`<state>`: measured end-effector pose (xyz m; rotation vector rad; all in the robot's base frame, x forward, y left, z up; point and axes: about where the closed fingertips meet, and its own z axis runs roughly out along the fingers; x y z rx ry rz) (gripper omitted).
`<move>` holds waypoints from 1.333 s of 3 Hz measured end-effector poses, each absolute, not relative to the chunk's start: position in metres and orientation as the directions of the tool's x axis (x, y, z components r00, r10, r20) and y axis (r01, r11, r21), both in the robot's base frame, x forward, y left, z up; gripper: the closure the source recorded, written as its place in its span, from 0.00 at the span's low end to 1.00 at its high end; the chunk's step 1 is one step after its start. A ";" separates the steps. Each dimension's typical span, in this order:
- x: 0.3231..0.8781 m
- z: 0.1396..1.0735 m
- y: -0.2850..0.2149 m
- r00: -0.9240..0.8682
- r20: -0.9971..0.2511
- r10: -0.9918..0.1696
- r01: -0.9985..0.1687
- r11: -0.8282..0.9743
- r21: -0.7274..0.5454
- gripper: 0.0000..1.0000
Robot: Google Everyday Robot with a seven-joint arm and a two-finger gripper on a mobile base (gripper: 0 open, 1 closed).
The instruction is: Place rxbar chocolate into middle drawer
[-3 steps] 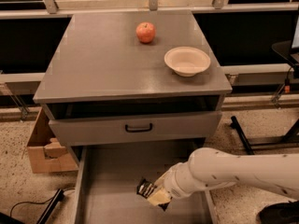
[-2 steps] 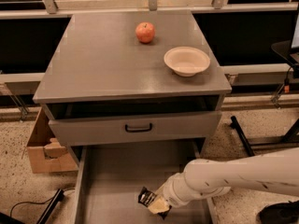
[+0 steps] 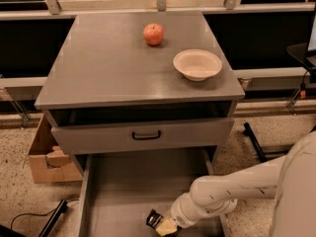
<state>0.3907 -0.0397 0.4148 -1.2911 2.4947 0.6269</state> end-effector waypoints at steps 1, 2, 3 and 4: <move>0.391 0.415 -0.039 -0.568 -0.418 -0.709 -0.822 0.510 0.254 0.59; 0.390 0.415 -0.038 -0.568 -0.418 -0.709 -0.823 0.508 0.255 0.37; 0.389 0.414 -0.038 -0.567 -0.417 -0.710 -0.823 0.507 0.257 0.13; 0.389 0.414 -0.037 -0.567 -0.417 -0.711 -0.823 0.506 0.258 0.00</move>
Offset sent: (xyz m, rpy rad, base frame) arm -0.0001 0.0007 0.0003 0.0002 -0.0004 0.0022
